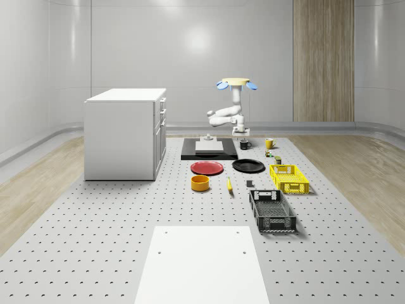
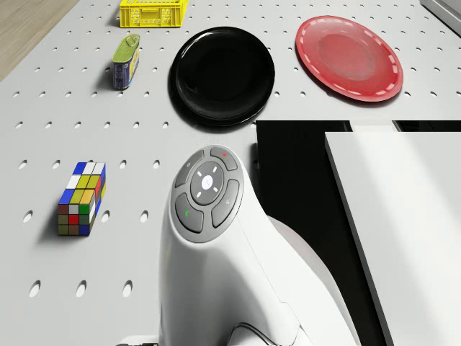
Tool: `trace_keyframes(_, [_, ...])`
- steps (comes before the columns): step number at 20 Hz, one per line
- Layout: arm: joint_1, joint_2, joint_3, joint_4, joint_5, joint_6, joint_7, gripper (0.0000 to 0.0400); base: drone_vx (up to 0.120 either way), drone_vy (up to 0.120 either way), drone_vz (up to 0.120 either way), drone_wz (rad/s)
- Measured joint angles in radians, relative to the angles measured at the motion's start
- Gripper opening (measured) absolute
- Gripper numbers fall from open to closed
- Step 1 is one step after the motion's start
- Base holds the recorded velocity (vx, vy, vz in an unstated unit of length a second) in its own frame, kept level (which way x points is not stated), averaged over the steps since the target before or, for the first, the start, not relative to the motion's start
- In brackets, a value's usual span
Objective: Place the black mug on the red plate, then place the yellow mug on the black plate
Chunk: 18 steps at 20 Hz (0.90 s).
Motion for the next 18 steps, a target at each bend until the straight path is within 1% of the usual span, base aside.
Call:
trace_keyframes(4, [0.004,-0.024,-0.048,0.013,-0.041,0.040,-0.009,0.0400,0.000,0.000,0.000,0.000])
trace_keyframes(7, [0.009,-0.037,-0.067,0.020,-0.056,0.061,-0.018,0.0400,0.000,0.000,0.000,0.000])
trace_keyframes(12, [0.011,-0.051,-0.080,0.026,-0.066,0.080,-0.022,0.0400,0.000,0.000,0.000,0.000])
trace_keyframes(18, [0.008,-0.062,-0.083,0.029,-0.066,0.093,-0.021,0.0400,0.000,0.000,0.000,0.000])
